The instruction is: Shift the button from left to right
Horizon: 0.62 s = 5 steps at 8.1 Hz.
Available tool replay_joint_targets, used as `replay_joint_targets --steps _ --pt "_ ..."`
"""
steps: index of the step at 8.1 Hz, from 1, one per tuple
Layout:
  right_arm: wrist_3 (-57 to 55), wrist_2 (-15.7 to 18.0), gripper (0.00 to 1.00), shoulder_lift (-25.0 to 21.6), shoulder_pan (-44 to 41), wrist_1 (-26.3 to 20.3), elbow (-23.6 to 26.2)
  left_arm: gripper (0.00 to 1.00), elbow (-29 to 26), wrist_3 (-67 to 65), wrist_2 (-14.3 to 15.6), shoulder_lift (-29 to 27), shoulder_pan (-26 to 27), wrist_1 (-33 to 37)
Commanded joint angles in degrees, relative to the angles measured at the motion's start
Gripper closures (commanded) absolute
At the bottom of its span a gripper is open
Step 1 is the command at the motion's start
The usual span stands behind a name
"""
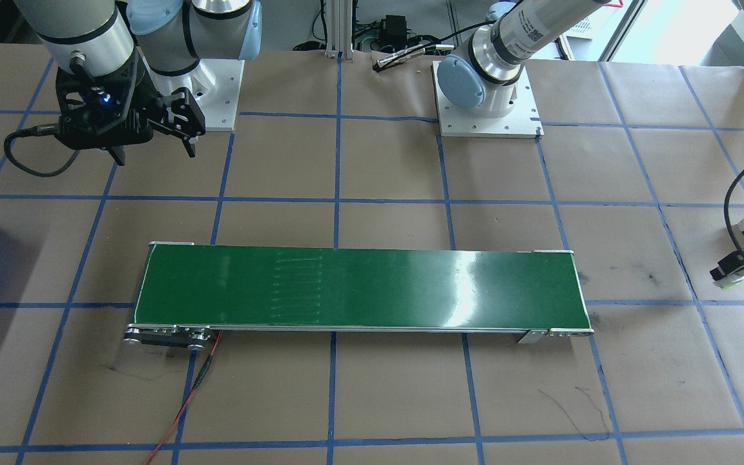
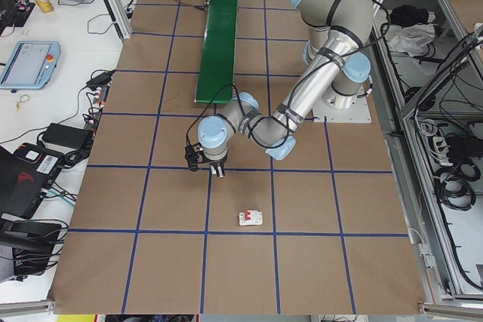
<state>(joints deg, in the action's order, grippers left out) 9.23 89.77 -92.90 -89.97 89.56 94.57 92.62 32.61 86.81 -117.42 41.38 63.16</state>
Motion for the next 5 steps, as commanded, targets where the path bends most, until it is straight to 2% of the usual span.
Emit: replay_joint_targets --steps 1,3,5 --pt "0.0 0.05 0.0 0.0 -0.03 0.0 0.0 0.68 0.37 -24.87 -0.86 9.37 5.96 7.14" --pt "0.0 0.05 0.0 0.0 -0.03 0.0 0.0 0.72 0.81 -47.69 -0.94 14.13 14.12 7.59" --pt "-0.09 0.05 0.0 0.0 -0.03 0.0 0.0 0.72 0.89 -66.08 -2.16 15.65 22.39 13.27"
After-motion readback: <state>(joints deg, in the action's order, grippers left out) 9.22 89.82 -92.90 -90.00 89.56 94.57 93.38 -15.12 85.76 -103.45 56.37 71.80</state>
